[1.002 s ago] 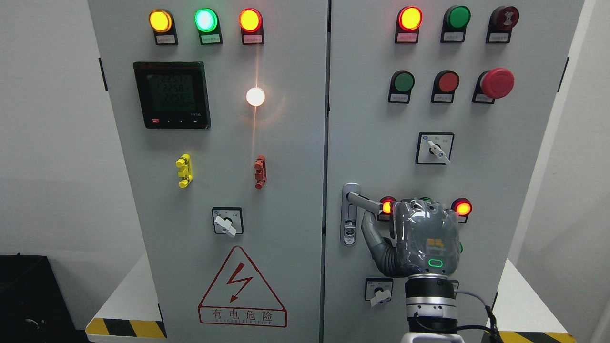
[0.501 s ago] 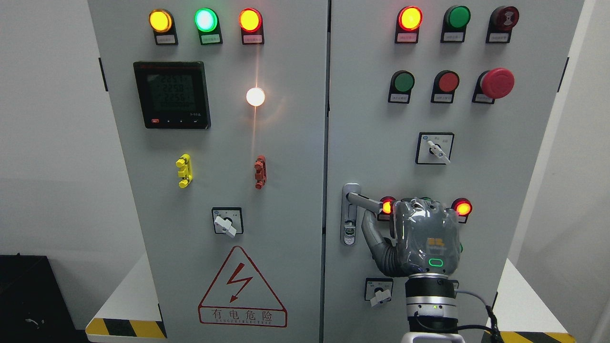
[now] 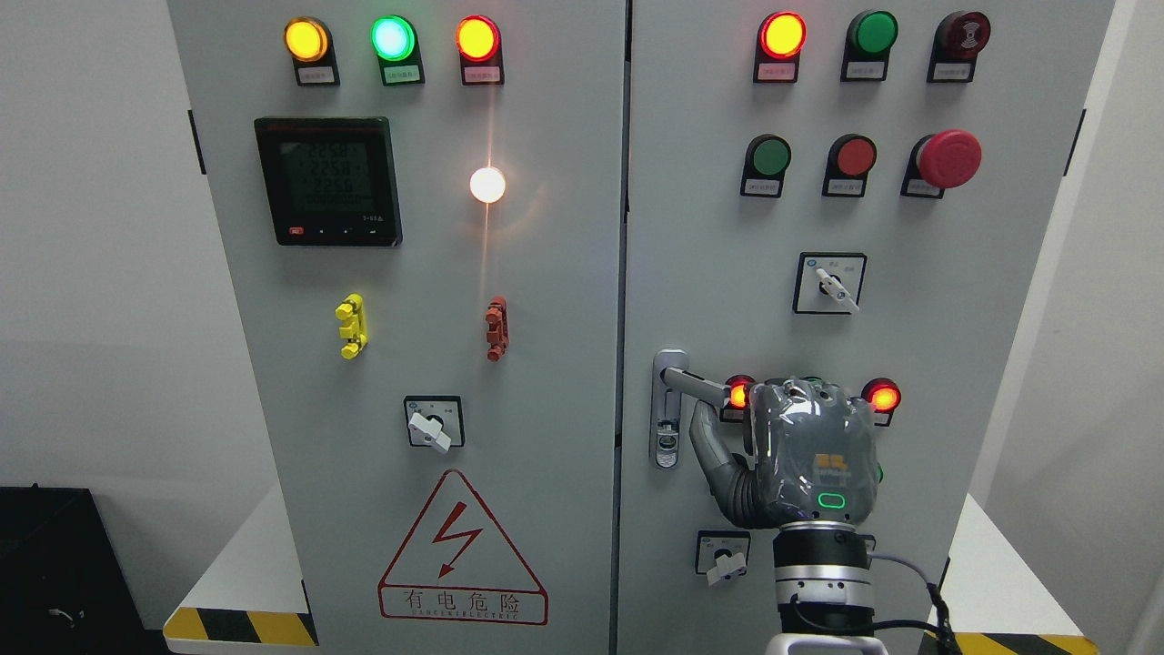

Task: Release door handle
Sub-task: 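Hold the turned handle horizontal with the right hand, then open the right hand and pull it down away from the handle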

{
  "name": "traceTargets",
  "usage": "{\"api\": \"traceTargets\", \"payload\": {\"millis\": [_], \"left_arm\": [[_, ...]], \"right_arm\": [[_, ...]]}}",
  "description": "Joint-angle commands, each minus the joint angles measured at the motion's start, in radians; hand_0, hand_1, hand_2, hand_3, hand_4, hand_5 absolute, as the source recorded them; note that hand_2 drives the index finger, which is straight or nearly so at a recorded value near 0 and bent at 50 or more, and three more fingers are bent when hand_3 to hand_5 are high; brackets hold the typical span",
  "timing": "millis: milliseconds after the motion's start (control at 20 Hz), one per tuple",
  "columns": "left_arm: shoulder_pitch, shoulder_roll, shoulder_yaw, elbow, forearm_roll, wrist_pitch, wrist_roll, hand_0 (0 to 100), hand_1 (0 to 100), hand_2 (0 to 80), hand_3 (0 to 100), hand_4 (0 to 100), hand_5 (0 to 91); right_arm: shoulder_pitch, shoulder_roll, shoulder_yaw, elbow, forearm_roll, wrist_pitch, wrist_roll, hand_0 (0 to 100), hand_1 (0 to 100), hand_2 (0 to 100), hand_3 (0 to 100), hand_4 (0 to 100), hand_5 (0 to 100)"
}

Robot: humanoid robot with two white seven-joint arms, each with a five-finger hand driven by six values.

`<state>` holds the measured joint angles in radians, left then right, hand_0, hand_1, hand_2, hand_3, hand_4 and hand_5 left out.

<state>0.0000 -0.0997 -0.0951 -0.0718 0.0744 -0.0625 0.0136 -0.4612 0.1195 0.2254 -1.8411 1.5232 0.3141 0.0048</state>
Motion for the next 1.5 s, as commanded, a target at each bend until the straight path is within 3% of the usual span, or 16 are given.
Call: {"api": "traceTargets", "payload": {"millis": [0, 451, 701, 851, 1052, 1152, 1302, 1452], "left_arm": [[0.017, 0.000, 0.000, 0.000, 0.001, 0.000, 0.000, 12, 56, 0.0, 0, 0, 0.0], [0.017, 0.000, 0.000, 0.000, 0.001, 0.000, 0.000, 12, 56, 0.0, 0, 0, 0.0], [0.017, 0.000, 0.000, 0.000, -0.001, 0.000, 0.000, 12, 56, 0.0, 0, 0, 0.0], [0.017, 0.000, 0.000, 0.000, 0.001, 0.000, 0.000, 12, 56, 0.0, 0, 0, 0.0], [0.017, 0.000, 0.000, 0.000, -0.001, 0.000, 0.000, 12, 56, 0.0, 0, 0, 0.0], [0.017, 0.000, 0.000, 0.000, 0.001, 0.000, 0.000, 12, 56, 0.0, 0, 0, 0.0], [0.017, 0.000, 0.000, 0.000, -0.001, 0.000, 0.000, 12, 56, 0.0, 0, 0, 0.0], [0.017, 0.000, 0.000, 0.000, 0.001, 0.000, 0.000, 12, 56, 0.0, 0, 0, 0.0]], "right_arm": [[0.001, 0.000, 0.000, -0.001, 0.000, 0.000, 0.000, 55, 27, 97, 100, 100, 100], [0.074, -0.004, 0.000, -0.061, -0.002, -0.006, -0.002, 56, 28, 96, 100, 100, 100], [0.136, -0.055, -0.021, -0.136, -0.012, -0.012, -0.031, 55, 27, 92, 100, 100, 100], [0.185, -0.057, -0.081, -0.182, -0.015, -0.097, -0.040, 55, 27, 84, 100, 100, 100], [0.245, -0.049, -0.217, -0.225, -0.023, -0.246, -0.043, 54, 26, 67, 100, 93, 96], [0.268, -0.049, -0.279, -0.234, -0.072, -0.315, -0.060, 54, 26, 58, 94, 89, 91], [0.274, -0.050, -0.346, -0.233, -0.149, -0.415, -0.074, 54, 25, 46, 77, 74, 74], [0.274, -0.049, -0.376, -0.236, -0.156, -0.451, -0.088, 54, 24, 34, 56, 54, 54]]}}
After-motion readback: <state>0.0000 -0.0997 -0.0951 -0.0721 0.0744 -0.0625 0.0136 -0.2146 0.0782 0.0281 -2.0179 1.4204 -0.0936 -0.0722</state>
